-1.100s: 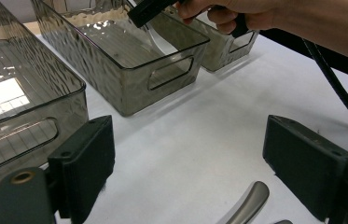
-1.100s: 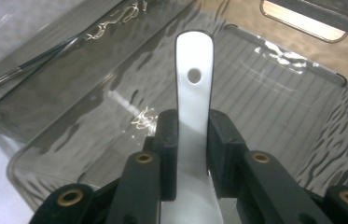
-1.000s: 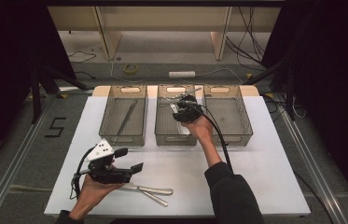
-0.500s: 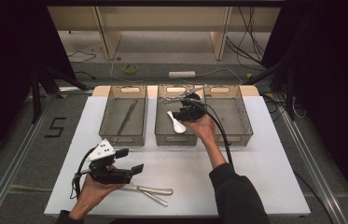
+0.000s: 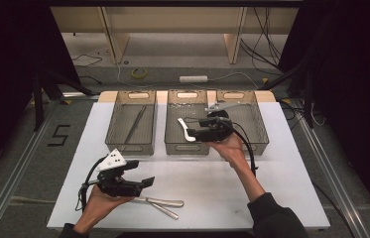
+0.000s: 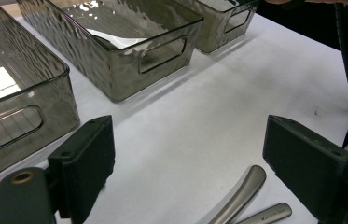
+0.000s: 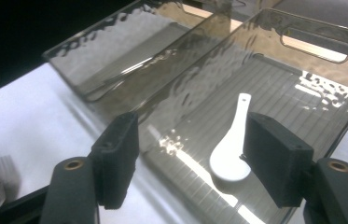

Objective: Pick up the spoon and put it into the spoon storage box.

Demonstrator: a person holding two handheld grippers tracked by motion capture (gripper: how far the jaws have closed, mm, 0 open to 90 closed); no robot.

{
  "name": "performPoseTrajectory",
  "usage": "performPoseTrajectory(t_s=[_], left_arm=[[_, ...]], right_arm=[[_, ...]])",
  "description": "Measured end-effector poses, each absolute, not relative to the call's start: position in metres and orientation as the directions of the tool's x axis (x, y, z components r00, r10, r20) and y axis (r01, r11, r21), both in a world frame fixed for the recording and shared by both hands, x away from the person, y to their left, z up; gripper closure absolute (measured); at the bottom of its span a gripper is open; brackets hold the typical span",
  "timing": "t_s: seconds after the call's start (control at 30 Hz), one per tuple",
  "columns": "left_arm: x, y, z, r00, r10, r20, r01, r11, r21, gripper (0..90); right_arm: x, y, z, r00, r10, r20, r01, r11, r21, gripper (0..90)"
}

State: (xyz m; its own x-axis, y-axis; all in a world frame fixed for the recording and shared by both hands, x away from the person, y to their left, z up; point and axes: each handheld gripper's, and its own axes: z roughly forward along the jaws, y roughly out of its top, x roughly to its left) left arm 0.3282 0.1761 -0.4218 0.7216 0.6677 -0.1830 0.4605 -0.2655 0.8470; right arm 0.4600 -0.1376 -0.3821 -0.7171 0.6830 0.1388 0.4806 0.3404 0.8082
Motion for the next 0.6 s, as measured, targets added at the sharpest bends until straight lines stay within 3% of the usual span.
performPoseTrajectory(t_s=[0.6], left_arm=[[0.329, 0.173, -0.425, 0.74, 0.647, -0.182, 0.473, -0.309, 0.825, 16.8]], right_arm=[[0.403, -0.179, -0.397, -0.731, 0.662, 0.164, 0.446, 0.282, 0.849, 30.9]])
